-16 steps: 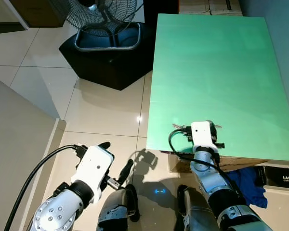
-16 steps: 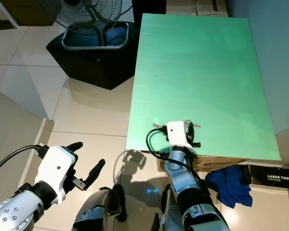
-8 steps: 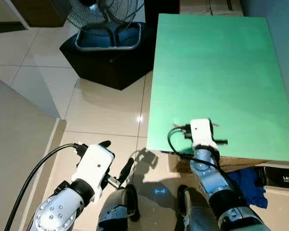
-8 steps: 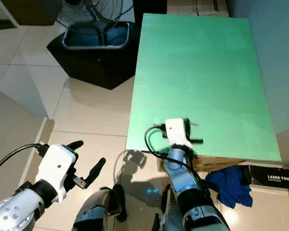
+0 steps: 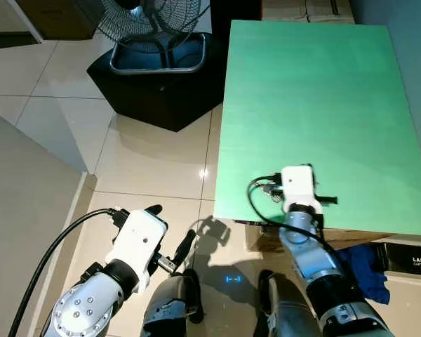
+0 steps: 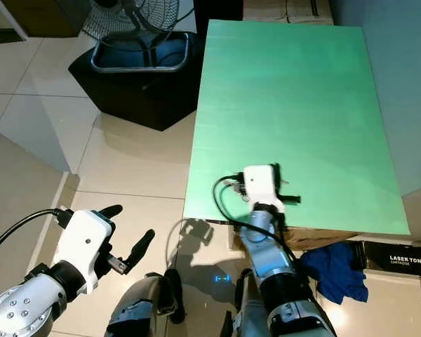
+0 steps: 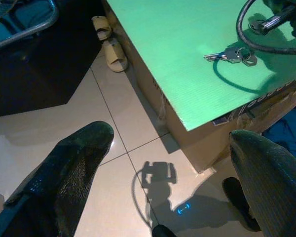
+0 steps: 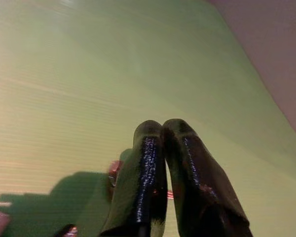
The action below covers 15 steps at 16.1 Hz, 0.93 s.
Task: Hang keys on a hook
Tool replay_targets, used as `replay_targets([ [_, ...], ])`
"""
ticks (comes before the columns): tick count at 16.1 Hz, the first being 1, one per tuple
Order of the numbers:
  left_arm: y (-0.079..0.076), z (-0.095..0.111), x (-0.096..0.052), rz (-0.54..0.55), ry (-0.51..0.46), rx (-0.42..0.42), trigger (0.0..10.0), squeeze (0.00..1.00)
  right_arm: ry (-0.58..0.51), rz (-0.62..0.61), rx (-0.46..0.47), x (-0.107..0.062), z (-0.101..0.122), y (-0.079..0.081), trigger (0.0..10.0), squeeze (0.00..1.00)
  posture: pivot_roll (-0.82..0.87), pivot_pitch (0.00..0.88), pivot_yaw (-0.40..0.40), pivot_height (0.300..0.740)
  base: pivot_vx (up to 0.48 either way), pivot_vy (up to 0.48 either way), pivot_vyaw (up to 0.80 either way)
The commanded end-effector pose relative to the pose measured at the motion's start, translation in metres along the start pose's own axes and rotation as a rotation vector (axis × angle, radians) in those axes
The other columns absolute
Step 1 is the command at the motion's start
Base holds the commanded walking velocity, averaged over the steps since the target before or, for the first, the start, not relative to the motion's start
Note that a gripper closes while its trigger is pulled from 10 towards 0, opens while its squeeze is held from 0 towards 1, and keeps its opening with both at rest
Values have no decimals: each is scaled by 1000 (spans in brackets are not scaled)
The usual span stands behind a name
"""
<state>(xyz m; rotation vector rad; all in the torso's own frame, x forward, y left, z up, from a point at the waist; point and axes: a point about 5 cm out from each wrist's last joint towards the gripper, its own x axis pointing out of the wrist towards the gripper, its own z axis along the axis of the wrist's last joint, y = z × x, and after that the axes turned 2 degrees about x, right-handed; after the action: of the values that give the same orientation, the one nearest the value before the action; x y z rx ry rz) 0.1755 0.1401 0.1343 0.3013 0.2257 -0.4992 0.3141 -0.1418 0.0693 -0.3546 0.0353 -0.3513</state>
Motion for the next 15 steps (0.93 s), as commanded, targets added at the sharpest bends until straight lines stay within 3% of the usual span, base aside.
replay_targets([
  [1, -2, -5, -2, -7, 26, -8, 10000, 0, 56, -3, -7, -3, -11, -1, 10000, 1000, 48, 339, 95, 713, 0, 0, 0],
  [10, -2, -5, -5, -3, 30, -5, 10000, 0, 83, -3, -15, 6, -13, -2, 10000, 1000, 57, 329, 95, 713, 0, 0, 0],
  [11, -2, -5, -5, -3, 30, -5, 10000, 0, 94, 9, -17, 7, -14, -1, 10000, 0, 58, 326, 95, 713, 0, 0, 0],
  [15, -1, -5, -7, -3, 33, -3, 10000, 0, 102, 8, -18, 10, -16, -2, 10000, 0, 66, 327, 97, 713, 0, 0, 0],
])
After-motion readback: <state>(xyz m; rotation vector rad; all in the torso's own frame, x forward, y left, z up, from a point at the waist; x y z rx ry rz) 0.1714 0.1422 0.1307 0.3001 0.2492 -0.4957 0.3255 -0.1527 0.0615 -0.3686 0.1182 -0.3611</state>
